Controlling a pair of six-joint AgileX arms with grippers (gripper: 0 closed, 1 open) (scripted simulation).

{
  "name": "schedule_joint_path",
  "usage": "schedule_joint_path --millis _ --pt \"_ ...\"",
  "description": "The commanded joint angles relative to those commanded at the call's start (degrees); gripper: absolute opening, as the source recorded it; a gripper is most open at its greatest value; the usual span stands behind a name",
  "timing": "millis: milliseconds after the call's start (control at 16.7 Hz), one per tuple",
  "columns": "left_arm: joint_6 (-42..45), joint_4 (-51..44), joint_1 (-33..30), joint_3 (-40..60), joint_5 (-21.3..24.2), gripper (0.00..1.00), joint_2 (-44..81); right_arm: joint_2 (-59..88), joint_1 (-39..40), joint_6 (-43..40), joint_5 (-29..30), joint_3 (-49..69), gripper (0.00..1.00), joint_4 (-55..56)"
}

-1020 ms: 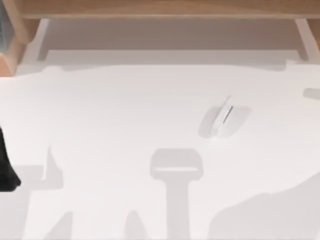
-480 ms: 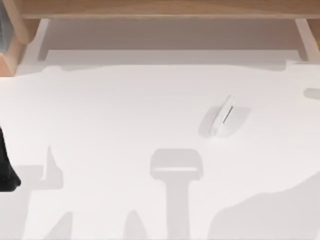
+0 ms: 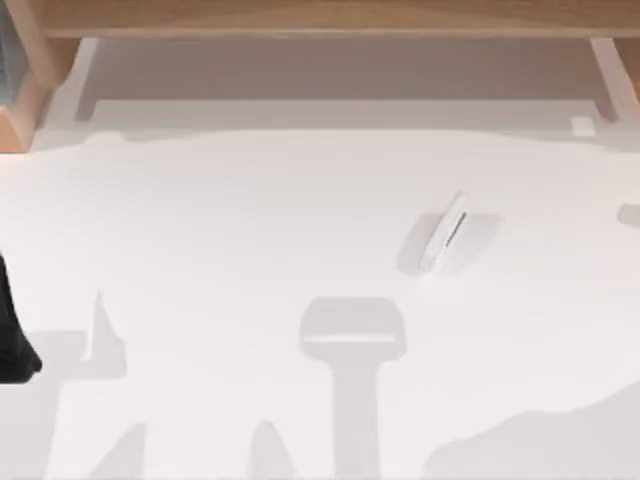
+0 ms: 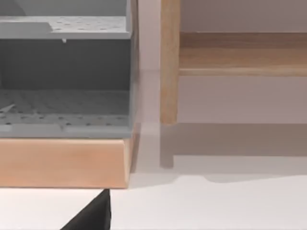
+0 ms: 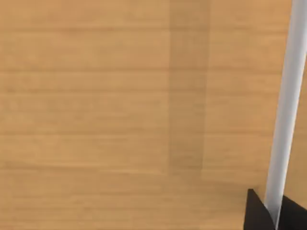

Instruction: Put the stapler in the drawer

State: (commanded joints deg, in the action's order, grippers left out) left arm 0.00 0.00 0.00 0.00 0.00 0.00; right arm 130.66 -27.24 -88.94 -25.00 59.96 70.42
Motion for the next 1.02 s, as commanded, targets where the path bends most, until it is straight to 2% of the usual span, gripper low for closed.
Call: schedule_joint_path --millis 180,600,1020 --pt "0.0 0.0 0.0 0.0 0.0 1.00 0.0 -2.5 -1.4 0.0 -1.4 -5.6 0.00 3.3" --pt "0.0 0.0 0.0 0.0 0.0 1.00 0.0 -3.3 -2.1 -0.2 -2.2 -7.1 0.00 4.7" --pt "0.0 0.0 0.0 0.0 0.0 1.00 0.0 -7.9 -6.2 0.0 -6.2 -19.6 0.00 11.6"
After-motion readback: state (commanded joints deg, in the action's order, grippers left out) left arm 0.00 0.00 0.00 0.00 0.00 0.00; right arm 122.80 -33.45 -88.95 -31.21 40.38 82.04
